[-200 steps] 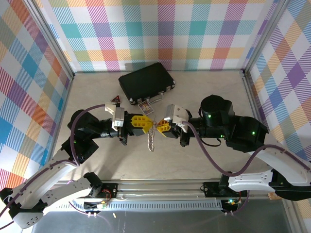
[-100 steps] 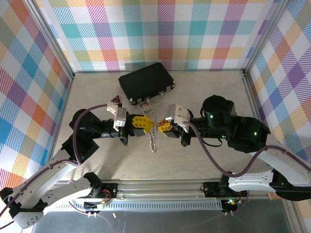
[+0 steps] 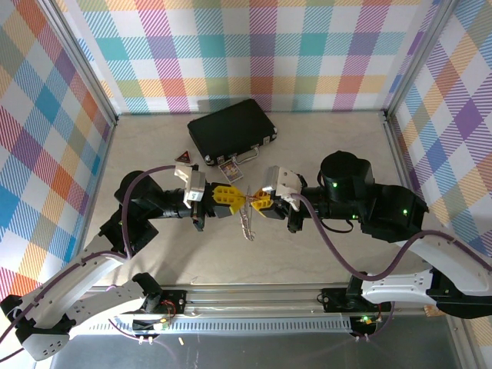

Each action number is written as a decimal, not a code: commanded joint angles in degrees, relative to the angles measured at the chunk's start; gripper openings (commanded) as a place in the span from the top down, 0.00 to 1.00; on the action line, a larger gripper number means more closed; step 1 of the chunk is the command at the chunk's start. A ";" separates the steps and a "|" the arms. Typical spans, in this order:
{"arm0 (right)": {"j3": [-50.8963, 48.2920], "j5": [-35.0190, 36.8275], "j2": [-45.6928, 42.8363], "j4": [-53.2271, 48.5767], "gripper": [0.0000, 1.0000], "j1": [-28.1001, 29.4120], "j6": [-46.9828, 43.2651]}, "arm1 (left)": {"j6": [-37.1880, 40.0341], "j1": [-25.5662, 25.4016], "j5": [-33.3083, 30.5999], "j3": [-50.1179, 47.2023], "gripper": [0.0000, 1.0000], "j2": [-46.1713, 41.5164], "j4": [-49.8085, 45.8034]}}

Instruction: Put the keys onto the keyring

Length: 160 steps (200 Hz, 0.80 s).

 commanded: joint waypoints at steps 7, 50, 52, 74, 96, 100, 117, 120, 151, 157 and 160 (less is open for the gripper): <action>2.53 -2.50 1.11 -0.14 1.00 0.19 -0.45 | 1.80 -0.56 1.12 0.11 1.00 0.16 -0.68; 2.75 -2.39 2.03 -0.43 1.00 0.18 -0.34 | 3.21 -0.51 0.46 0.57 1.00 0.43 -2.76; 2.80 -2.42 2.03 -0.43 1.00 0.18 -0.36 | 3.33 -0.53 0.37 0.62 1.00 0.40 -2.90; 3.31 -1.23 1.91 -0.85 1.00 0.23 -0.45 | 4.68 -0.51 -1.24 0.60 1.00 -0.03 -4.61; 5.66 2.87 2.18 -4.42 1.00 0.16 -1.35 | 6.50 -0.48 -4.05 0.36 1.00 -0.86 -6.52; 6.28 3.75 2.33 -5.40 1.00 0.18 -1.62 | 6.76 -0.53 -4.51 0.33 1.00 -0.97 -6.99; 8.44 6.21 3.03 -9.22 1.00 0.21 -2.51 | 7.61 -0.49 -4.87 0.16 1.00 -1.24 -8.40; 8.80 6.51 3.09 -9.84 1.00 0.20 -2.68 | 7.74 -0.53 -4.87 0.11 1.00 -1.24 -8.62; 12.88 10.14 5.61 -16.51 1.00 0.21 -3.92 | 9.46 -0.56 -5.79 0.14 1.00 -1.24 -11.32; 13.75 10.59 6.37 -17.70 1.00 0.23 -4.25 | 9.86 -0.53 -5.99 0.25 1.00 -1.18 -11.96; 14.12 10.75 6.67 -18.21 1.00 0.20 -4.36 | 10.14 -0.53 -6.09 0.20 1.00 -1.16 -12.29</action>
